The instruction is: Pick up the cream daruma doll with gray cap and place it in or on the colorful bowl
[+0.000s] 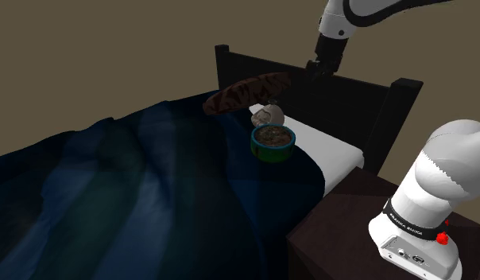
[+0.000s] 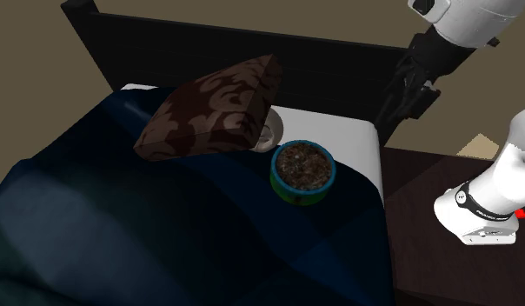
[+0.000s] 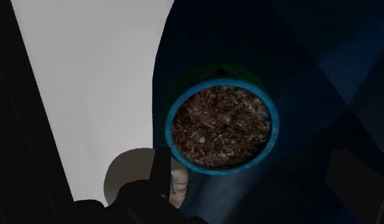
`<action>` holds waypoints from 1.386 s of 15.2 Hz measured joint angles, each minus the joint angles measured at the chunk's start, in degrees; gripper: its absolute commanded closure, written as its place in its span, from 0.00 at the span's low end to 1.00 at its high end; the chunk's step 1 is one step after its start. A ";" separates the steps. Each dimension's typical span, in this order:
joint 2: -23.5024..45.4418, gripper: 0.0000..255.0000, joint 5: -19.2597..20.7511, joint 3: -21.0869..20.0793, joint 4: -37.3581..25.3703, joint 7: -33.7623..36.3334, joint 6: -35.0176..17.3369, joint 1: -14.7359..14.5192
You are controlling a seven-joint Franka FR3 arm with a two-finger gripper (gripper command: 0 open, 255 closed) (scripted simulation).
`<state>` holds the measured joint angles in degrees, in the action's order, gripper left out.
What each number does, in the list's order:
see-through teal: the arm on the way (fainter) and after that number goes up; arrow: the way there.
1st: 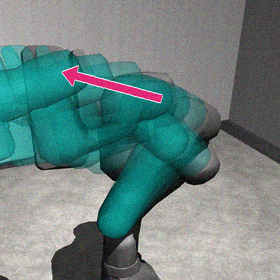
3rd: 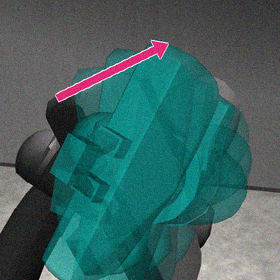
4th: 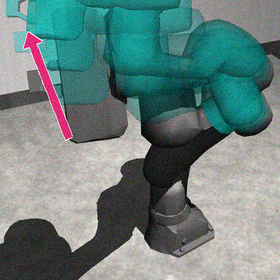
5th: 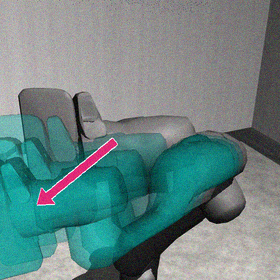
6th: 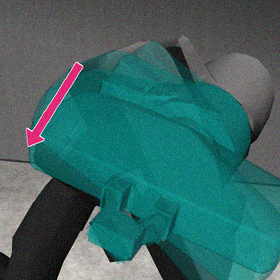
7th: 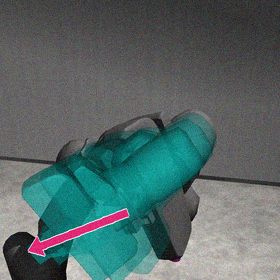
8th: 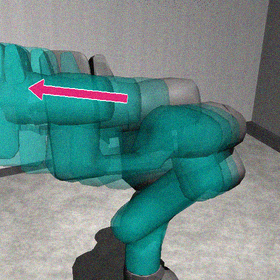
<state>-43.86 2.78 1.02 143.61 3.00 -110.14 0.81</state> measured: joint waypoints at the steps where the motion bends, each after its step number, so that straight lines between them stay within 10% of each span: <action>1: 0.69 0.00 0.26 0.01 1.24 0.53 -2.94 0.37; 14: 23.02 0.00 5.53 0.16 4.67 8.56 -41.96 7.13; 21: 38.87 0.00 15.05 -2.03 -1.42 19.49 -58.77 13.82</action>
<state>-4.99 17.83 -1.01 142.20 22.49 -168.91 14.62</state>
